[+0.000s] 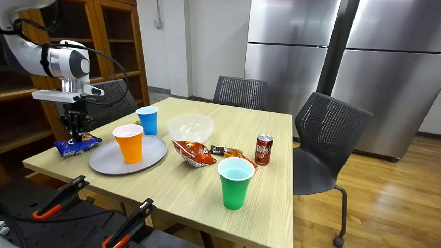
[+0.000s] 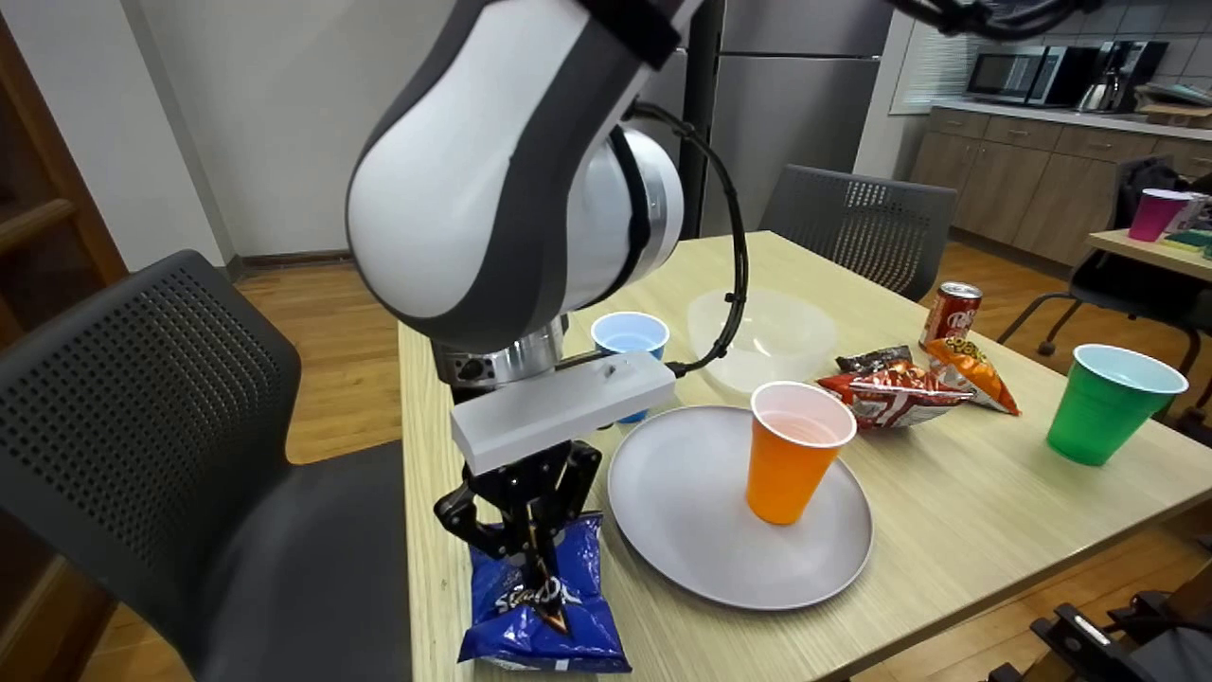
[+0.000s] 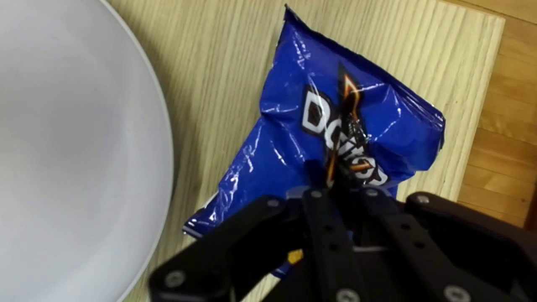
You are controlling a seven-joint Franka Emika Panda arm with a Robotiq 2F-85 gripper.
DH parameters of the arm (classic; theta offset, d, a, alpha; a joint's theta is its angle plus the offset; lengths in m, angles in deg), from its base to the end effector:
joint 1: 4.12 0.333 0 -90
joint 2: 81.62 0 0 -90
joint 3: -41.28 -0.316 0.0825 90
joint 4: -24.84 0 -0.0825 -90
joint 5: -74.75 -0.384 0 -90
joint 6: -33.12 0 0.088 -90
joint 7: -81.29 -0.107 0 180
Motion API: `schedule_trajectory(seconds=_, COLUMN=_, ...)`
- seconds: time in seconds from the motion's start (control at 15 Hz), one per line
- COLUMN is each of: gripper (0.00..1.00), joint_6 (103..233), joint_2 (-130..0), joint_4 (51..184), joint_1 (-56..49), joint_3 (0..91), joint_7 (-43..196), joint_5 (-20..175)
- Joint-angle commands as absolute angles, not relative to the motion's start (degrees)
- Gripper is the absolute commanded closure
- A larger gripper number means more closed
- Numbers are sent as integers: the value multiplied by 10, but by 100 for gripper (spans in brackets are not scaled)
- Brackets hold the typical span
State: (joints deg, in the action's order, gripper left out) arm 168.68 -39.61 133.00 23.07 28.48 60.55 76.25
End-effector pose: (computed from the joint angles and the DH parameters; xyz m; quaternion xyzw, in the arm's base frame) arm 0.4575 0.3842 0.1047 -0.9780 -0.1573 0.1367 0.0001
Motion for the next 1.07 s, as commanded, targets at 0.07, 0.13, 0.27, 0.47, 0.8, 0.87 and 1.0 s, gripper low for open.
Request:
schedule_trajectory(seconds=0.07, gripper=100, joint_6=1668, joint_2=-403, joint_4=1320, joint_1=230, joint_3=284, joint_7=621, joint_5=752)
schedule_trajectory(seconds=0.13, gripper=100, joint_6=1673, joint_2=-410, joint_4=1325, joint_1=229, joint_3=285, joint_7=621, joint_5=753)
schedule_trajectory(seconds=0.27, gripper=100, joint_6=1682, joint_2=-424, joint_4=1338, joint_1=228, joint_3=284, joint_7=621, joint_5=754)
schedule_trajectory(seconds=0.47, gripper=100, joint_6=1699, joint_2=-450, joint_4=1356, joint_1=230, joint_3=287, joint_7=616, joint_5=758)
schedule_trajectory(seconds=0.8, gripper=100, joint_6=1728, joint_2=-511, joint_4=1395, joint_1=226, joint_3=286, joint_7=614, joint_5=758)
schedule_trajectory(seconds=0.87, gripper=100, joint_6=1733, joint_2=-524, joint_4=1403, joint_1=224, joint_3=285, joint_7=615, joint_5=757)
schedule_trajectory(seconds=1.0, gripper=100, joint_6=1742, joint_2=-553, joint_4=1421, joint_1=217, joint_3=285, joint_7=617, joint_5=754)
